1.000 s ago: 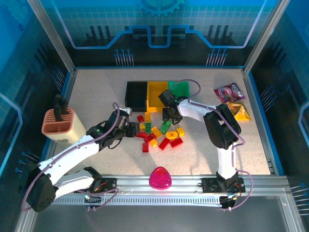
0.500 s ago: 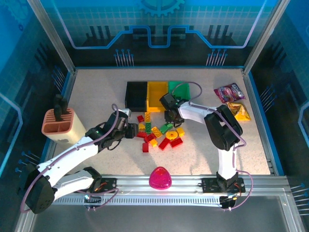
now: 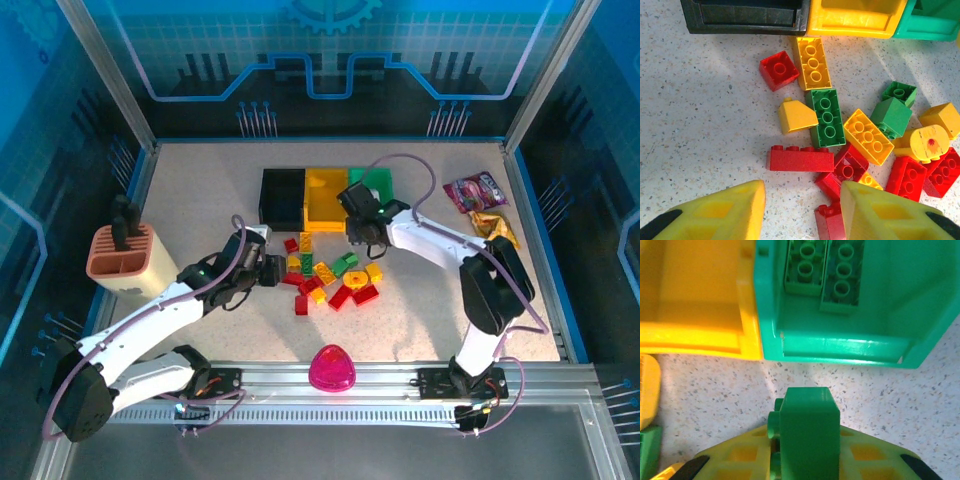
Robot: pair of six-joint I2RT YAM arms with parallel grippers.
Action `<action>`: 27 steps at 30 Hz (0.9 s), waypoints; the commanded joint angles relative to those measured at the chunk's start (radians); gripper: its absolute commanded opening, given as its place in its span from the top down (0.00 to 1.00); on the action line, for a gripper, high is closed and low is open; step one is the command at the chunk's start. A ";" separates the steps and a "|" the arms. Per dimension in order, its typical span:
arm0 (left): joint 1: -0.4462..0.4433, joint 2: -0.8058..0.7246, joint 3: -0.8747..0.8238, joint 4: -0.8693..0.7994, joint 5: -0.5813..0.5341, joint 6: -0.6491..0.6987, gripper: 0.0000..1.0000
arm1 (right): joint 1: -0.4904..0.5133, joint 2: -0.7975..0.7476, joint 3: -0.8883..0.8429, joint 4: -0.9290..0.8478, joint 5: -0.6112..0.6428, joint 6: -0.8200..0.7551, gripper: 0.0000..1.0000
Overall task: Sort the legos into containers by color
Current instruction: Pick up the lego from the center of the table, then place the lego in the container.
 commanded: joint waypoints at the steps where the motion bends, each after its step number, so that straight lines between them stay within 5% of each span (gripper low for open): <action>1: 0.001 -0.020 -0.026 0.004 0.002 -0.020 0.56 | -0.050 0.007 0.083 -0.041 0.008 -0.072 0.77; 17: -0.058 -0.013 -0.031 0.019 0.025 -0.075 0.58 | -0.224 0.292 0.459 -0.141 -0.081 -0.177 0.74; 21: -0.078 0.007 -0.006 0.017 0.022 -0.075 0.58 | -0.231 0.321 0.530 -0.187 -0.058 -0.178 0.36; 27: -0.100 0.061 0.039 0.011 0.022 -0.064 0.57 | -0.205 0.179 0.383 -0.113 -0.057 -0.168 0.31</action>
